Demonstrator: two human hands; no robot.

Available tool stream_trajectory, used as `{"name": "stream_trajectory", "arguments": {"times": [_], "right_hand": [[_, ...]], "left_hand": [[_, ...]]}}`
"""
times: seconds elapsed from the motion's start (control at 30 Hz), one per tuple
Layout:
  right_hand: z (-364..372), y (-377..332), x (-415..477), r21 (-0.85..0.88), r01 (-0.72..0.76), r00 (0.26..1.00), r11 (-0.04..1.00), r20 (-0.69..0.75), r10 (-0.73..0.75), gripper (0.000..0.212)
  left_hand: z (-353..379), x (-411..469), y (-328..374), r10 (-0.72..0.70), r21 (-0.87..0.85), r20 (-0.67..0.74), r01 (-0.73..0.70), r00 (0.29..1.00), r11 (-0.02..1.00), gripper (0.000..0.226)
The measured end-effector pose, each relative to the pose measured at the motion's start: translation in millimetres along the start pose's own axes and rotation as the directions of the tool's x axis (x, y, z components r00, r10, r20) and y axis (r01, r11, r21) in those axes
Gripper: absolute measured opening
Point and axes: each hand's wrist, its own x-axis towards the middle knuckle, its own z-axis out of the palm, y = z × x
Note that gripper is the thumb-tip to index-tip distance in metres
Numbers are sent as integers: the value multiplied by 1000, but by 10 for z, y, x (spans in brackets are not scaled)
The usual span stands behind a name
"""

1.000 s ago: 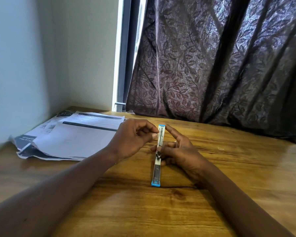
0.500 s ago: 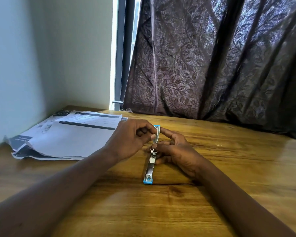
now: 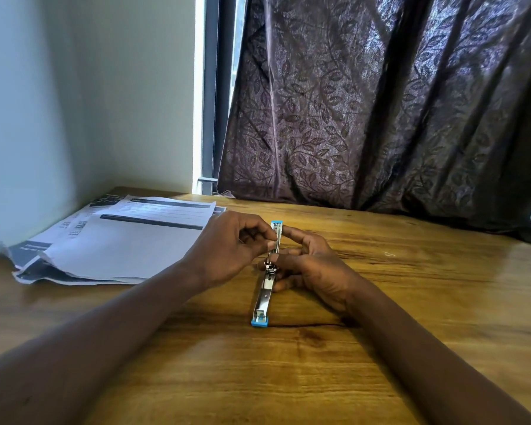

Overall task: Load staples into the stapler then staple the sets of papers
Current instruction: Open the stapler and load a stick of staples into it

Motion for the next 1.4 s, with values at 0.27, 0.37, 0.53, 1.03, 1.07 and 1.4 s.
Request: {"name": "stream_trajectory", "arguments": {"times": [0.27,0.37,0.53,1.03,1.07,1.4], "right_hand": [[-31,30,39,-11,-4,1000,1000,-2,4,59],[-19,25,36,-42,8,1000,999,16,-7,63],[-11,40,34,-66,28,999,997,35,-26,74],[10,22,-6,-326,159,980,932,-61,-188,66],[22,25,-1,-337,170,978,926,-56,-199,66],[51,19,8,-302,140,988,943,-15,-152,62]], "left_hand": [[-1,-12,27,-45,12,19,45,999,999,9],[30,-8,22,-112,-31,31,113,993,993,12],[50,22,27,-278,-198,50,282,959,939,26],[160,-60,138,-195,-109,-240,173,951,979,29],[157,-54,139,-188,-124,-262,160,947,979,32],[72,12,51,-171,-189,-290,119,942,975,13]]}}
